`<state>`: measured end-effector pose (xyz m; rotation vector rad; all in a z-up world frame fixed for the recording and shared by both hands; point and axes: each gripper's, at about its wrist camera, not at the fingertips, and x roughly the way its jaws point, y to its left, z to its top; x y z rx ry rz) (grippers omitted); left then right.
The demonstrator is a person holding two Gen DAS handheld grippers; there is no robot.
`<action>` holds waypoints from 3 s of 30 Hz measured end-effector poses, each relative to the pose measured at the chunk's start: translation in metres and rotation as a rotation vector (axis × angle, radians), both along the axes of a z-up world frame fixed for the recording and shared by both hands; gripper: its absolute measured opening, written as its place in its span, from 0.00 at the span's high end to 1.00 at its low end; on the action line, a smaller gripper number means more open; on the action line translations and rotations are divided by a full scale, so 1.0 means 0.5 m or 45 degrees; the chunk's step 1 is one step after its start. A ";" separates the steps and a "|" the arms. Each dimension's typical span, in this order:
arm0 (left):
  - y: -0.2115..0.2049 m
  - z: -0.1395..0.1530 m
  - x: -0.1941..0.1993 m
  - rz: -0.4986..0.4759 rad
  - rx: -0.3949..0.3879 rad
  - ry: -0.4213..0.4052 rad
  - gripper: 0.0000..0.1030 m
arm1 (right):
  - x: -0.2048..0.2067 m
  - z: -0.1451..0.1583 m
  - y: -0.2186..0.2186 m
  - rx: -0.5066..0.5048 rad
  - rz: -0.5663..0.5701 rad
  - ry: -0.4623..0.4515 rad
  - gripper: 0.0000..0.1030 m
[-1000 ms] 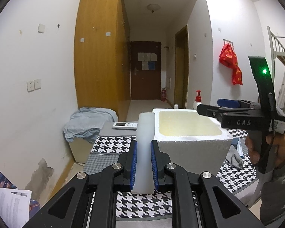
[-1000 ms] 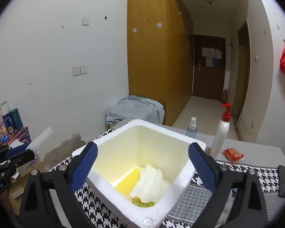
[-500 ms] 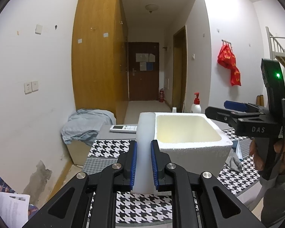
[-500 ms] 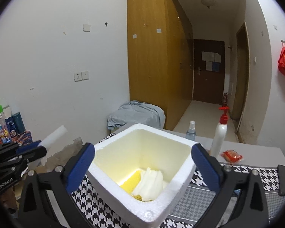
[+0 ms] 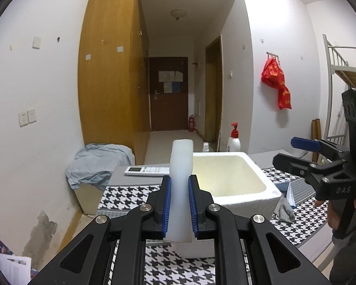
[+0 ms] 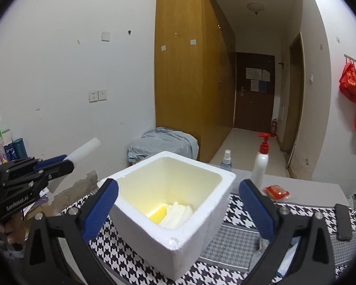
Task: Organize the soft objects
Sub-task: 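Open the right gripper over the foam box to drop the tissue, then lower the white foam stick into the foam box and open the left gripper, then move both grippers toward the grey sock and blue mask on the table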
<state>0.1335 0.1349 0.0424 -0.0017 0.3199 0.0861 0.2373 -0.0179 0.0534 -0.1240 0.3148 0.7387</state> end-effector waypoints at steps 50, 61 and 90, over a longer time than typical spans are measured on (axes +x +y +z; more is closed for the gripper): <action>-0.098 -0.007 0.212 -0.197 0.006 0.145 0.69 | -0.009 -0.080 -0.259 0.046 -0.441 0.128 0.00; -0.103 -0.006 0.194 -0.216 -0.059 0.061 0.05 | -0.005 -0.093 -0.277 0.065 -0.463 0.146 0.00; -0.227 -0.002 0.083 -0.232 -0.009 -0.077 0.01 | -0.056 -0.089 -0.348 0.092 -0.515 0.070 0.00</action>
